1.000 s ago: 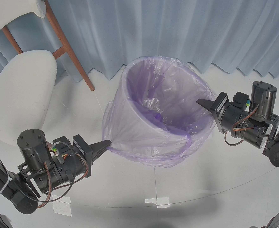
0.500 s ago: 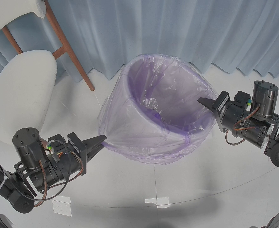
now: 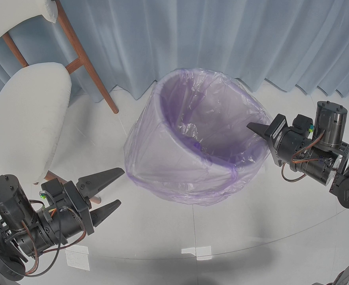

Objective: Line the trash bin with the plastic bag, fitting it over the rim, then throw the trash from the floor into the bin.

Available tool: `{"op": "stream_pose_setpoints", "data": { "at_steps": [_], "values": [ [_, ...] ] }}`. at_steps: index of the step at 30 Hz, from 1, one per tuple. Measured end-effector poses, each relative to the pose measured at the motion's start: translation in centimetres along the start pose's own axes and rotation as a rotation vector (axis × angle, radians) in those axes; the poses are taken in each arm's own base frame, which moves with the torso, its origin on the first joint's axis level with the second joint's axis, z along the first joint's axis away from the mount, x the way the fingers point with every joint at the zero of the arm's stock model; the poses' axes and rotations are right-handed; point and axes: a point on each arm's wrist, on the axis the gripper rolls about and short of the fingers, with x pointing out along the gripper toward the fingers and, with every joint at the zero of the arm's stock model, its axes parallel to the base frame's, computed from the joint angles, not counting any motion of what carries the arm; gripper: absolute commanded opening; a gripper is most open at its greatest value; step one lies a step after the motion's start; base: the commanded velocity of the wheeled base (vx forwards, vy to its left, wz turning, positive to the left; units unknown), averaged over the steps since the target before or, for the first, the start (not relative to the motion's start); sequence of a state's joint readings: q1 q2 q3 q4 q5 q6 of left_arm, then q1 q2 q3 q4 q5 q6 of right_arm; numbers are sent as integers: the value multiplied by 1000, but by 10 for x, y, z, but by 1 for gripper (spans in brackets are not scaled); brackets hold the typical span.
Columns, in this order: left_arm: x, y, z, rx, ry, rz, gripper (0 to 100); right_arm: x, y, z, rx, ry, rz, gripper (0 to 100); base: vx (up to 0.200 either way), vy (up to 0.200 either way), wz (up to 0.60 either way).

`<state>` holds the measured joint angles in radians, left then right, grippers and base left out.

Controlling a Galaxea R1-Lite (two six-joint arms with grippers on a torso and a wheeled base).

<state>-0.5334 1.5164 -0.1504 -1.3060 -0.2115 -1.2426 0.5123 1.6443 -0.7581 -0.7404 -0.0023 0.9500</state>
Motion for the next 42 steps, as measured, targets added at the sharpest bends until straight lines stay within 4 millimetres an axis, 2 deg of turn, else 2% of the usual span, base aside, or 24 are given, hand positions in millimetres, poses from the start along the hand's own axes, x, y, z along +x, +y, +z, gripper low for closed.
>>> {"op": "stream_pose_setpoints", "data": {
  "at_steps": [4, 12, 19, 24, 30, 40, 41, 42],
  "values": [
    [1, -7, -5, 7, 30, -36, 100, 2, 0, 0, 46, -1, -5, 0, 0, 0, 0],
    [19, -15, -2, 16, 29, -72, 100, 6, -5, -1, 174, -82, -71, 0, 0, 0, 0],
    [38, -15, 0, 17, 35, -73, 100, 7, -8, -2, 253, -103, -91, 0, 0, 0, 0],
    [51, -12, -6, 32, 63, -71, 100, 7, -8, -2, 294, -113, -94, 0, 0, 0, 0],
    [66, -8, -16, 104, 85, -104, 100, 8, -7, -1, 306, -126, -95, 0, 0, 0, 0],
    [90, -6, -18, 105, 92, -128, 100, 9, -6, -2, 306, -128, -91, 0, 0, 0, 0],
    [92, -6, -18, 105, 91, -130, 0, 9, -6, -2, 306, -127, -91, 0, 0, 0, 0],
    [94, -6, -18, 104, 90, -130, 0, 9, -6, -2, 306, -126, -91, 0, 0, 0, 0]
  ]
}}
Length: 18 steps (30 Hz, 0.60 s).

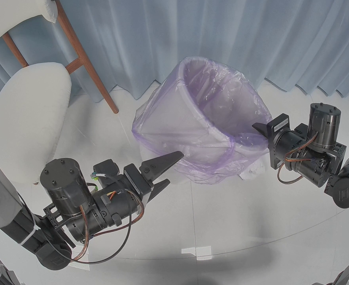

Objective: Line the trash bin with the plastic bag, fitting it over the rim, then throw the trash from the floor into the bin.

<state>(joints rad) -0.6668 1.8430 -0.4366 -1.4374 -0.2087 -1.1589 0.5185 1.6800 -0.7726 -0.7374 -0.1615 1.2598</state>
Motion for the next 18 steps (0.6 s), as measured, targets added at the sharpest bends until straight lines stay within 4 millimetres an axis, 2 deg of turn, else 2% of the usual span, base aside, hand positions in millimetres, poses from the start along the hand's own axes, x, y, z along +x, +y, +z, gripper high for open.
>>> {"op": "stream_pose_setpoints", "data": {
  "at_steps": [7, 18],
  "values": [
    [9, 3, 3, -7, -14, -1, 0, -1, 0, -1, -1, 1, -1, 0, 0, 0, 0],
    [9, 9, 2, -5, -11, 27, 0, -1, 1, 0, 0, -1, 3, 0, 0, 0, 0]
  ]
}}
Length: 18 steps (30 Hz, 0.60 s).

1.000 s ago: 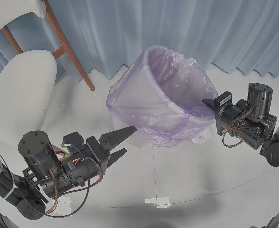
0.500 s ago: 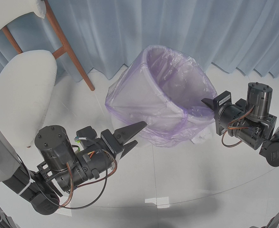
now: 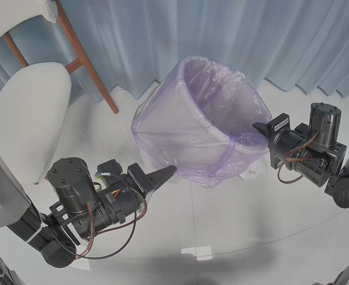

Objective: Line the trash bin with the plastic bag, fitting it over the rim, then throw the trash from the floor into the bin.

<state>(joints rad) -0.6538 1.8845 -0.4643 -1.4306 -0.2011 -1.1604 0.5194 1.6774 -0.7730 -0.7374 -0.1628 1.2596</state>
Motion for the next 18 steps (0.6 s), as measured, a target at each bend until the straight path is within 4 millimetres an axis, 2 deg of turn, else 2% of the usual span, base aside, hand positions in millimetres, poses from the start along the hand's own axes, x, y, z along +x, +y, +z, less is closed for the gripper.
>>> {"op": "stream_pose_setpoints", "data": {
  "at_steps": [9, 16, 17, 18],
  "values": [
    [-14, 25, 4, 6, -15, 111, 0, 1, 4, 4, 4, -14, 14, 0, 0, 0, 0],
    [-14, 30, 5, 4, -26, 131, 0, 0, 5, 5, 5, -16, 16, 0, 0, 0, 0],
    [-14, 29, 4, 4, -23, 132, 100, 0, 5, 5, 5, -16, 17, 0, 0, 0, 0],
    [-14, 29, 4, 5, -21, 132, 100, -1, 5, 5, 5, -16, 17, 0, 0, 0, 0]
  ]
}}
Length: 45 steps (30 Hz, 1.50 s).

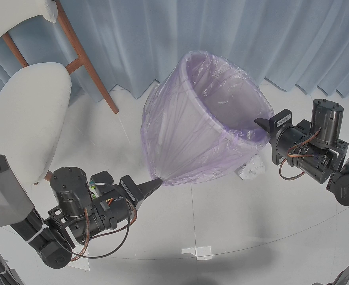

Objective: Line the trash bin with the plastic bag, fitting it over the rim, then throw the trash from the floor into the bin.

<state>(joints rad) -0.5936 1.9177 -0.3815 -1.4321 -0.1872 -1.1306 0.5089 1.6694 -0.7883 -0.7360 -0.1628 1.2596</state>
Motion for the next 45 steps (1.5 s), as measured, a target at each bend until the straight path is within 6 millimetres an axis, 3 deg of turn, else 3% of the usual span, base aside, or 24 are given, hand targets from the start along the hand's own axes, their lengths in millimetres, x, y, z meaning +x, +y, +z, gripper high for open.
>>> {"op": "stream_pose_setpoints", "data": {
  "at_steps": [7, 12, 18, 24, 28, 33, 38, 45],
  "values": [
    [-7, 1, -1, 27, -35, 27, 100, -1, -1, 0, -24, 0, -2, 0, 0, 0, 0],
    [-30, -8, -1, 33, -56, 23, 100, -1, -1, -1, -128, 1, 0, 0, 0, 0, 0],
    [-74, -26, 3, 44, -84, -16, 100, -2, -4, -3, -362, 11, -6, 0, 0, 0, 0],
    [-90, -41, 19, 46, -75, -40, 100, -6, -16, -10, -674, 49, -27, 0, 0, 0, 0],
    [-85, -55, 28, 70, -55, -54, 100, -7, -22, -13, -861, 57, -9, 0, 0, 0, 0],
    [-67, -54, 22, 186, 42, 1, 100, -8, -28, -17, -977, 75, 18, 0, 0, 0, 0],
    [-39, -47, 9, 224, 147, 56, 100, -11, -34, -21, -1031, 90, 34, 0, 0, 0, 0],
    [-10, -44, 7, 219, 181, 164, 100, -13, -34, -22, -1049, 93, 65, 0, 0, 0, 0]
  ]
}}
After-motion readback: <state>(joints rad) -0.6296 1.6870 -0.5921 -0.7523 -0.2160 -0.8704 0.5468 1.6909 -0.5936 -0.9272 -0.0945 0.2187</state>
